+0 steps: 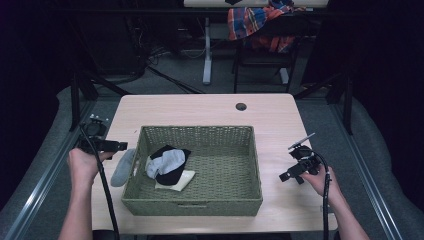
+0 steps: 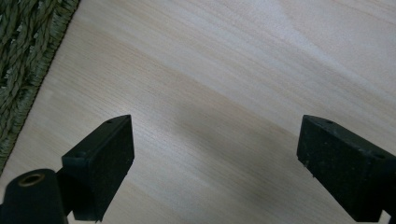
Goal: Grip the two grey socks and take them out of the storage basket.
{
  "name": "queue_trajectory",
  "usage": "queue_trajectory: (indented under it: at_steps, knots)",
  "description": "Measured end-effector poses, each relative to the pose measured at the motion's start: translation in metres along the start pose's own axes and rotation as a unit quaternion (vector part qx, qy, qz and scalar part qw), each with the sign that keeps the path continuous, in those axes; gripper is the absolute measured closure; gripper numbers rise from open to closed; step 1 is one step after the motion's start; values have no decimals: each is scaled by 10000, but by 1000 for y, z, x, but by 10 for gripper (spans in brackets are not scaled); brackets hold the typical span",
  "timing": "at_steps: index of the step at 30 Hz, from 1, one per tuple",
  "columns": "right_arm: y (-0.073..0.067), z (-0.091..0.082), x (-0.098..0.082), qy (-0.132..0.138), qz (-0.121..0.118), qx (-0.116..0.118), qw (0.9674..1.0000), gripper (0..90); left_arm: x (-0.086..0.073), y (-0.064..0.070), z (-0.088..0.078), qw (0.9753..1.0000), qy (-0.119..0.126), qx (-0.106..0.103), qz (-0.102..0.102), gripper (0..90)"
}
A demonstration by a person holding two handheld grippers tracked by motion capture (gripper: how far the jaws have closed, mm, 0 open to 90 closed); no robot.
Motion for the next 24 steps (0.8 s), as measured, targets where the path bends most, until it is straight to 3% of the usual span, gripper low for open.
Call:
queue_trajectory:
  at_steps: [1, 2, 7, 9, 11, 24]
  knots:
    - [-2, 1, 1, 146, 117, 102, 9998, 108, 3, 5, -4, 10000, 81, 0, 48, 73]
    - [0, -1, 0, 68, 43, 15, 10000, 108, 6, 9, -7, 9999, 130, -10, 113, 65]
    - [0, -3, -1, 90, 47, 35, 9999, 108, 15, 37, -14, 9986, 215, -90, 467, 3]
    - [-1, -1, 1, 205, 105, 77, 9997, 108, 17, 46, -15, 9979, 247, -108, 593, 2]
    - [0, -2, -1, 48, 8, 7, 10000, 108, 18, 54, -15, 9973, 245, -165, 671, 2]
    - [0, -2, 0, 91, 18, 56, 9999, 108, 14, 85, 5, 9928, -179, -376, 1119, 2]
Point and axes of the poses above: each handheld gripper's, and its own axes: z roughly forward along the jaws, x roughly out of its top, y roughly to its right, the point moved 9 cm from there along z, roughly forward along the jaws, and after that the axes turned 3 degrees about x, right-handed, at the moved point
